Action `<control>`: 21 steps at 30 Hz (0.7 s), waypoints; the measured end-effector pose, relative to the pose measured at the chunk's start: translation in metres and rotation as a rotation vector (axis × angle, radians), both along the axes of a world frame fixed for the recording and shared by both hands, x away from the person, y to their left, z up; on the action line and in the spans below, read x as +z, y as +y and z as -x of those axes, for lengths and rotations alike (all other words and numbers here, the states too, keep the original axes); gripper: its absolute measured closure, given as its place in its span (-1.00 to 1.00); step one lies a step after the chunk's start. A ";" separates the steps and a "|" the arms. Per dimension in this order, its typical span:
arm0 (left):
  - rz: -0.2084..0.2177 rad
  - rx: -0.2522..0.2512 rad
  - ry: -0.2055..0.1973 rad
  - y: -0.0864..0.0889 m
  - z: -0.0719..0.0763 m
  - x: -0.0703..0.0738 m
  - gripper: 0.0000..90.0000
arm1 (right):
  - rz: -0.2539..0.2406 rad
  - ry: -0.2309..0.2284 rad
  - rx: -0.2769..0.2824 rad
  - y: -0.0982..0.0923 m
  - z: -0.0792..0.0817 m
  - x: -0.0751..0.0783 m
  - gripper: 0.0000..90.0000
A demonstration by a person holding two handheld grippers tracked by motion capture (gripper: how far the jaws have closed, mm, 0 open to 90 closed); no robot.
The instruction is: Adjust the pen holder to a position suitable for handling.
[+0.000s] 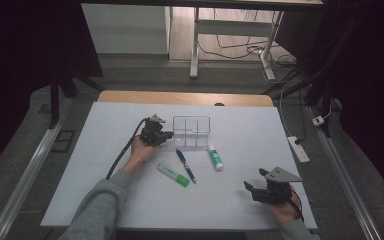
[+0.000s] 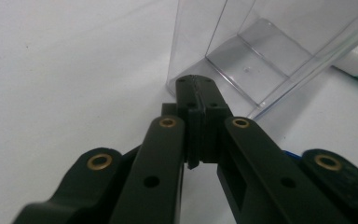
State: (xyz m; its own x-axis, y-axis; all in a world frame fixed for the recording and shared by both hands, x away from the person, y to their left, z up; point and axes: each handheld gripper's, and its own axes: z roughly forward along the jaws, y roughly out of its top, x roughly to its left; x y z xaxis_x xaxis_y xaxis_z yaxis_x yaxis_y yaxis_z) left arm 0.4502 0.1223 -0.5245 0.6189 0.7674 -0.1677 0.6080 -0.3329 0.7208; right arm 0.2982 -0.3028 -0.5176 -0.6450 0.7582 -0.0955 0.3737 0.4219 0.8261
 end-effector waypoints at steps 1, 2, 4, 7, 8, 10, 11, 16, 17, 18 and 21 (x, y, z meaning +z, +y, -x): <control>0.002 0.000 0.001 0.000 0.000 0.000 0.97 | 0.000 0.000 0.000 0.000 0.000 0.000 -0.47; 0.006 0.002 0.002 -0.001 -0.001 0.000 0.97 | 0.003 0.001 0.000 0.000 0.000 0.000 -0.47; 0.006 0.001 0.001 -0.001 -0.002 0.000 0.97 | 0.006 0.001 -0.002 0.000 0.000 0.000 -0.47; 0.007 0.001 0.001 -0.003 -0.002 0.000 0.97 | 0.004 0.002 -0.003 0.000 0.000 0.000 -0.47; 0.006 0.000 0.000 -0.003 -0.002 0.000 0.97 | 0.004 0.002 -0.003 0.000 0.000 0.000 -0.47; 0.004 -0.003 -0.001 -0.005 -0.003 -0.001 0.97 | 0.007 0.001 -0.003 0.000 0.000 0.000 -0.47; 0.001 -0.005 -0.002 -0.005 -0.003 -0.001 0.97 | 0.003 0.000 -0.003 0.000 0.000 0.000 -0.47; -0.015 -0.006 -0.012 -0.004 -0.003 -0.001 0.97 | 0.003 -0.003 -0.004 0.000 0.000 0.000 -0.47; -0.023 -0.003 -0.017 -0.003 -0.002 0.000 0.97 | 0.004 -0.004 -0.005 0.000 0.000 0.000 -0.47; -0.027 -0.002 -0.019 -0.001 -0.002 0.001 0.97 | 0.004 -0.004 -0.005 0.000 0.000 0.000 -0.47; -0.033 -0.006 -0.029 0.005 0.003 0.005 0.97 | 0.003 -0.008 -0.004 -0.001 0.000 0.001 -0.47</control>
State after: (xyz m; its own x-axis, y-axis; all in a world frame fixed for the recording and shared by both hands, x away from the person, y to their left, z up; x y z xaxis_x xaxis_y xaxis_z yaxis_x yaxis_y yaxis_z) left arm 0.4475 0.1273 -0.5197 0.6278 0.7684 -0.1241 0.5850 -0.3606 0.7265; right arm 0.2980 -0.3037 -0.5169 -0.6408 0.7607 -0.1030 0.3689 0.4228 0.8277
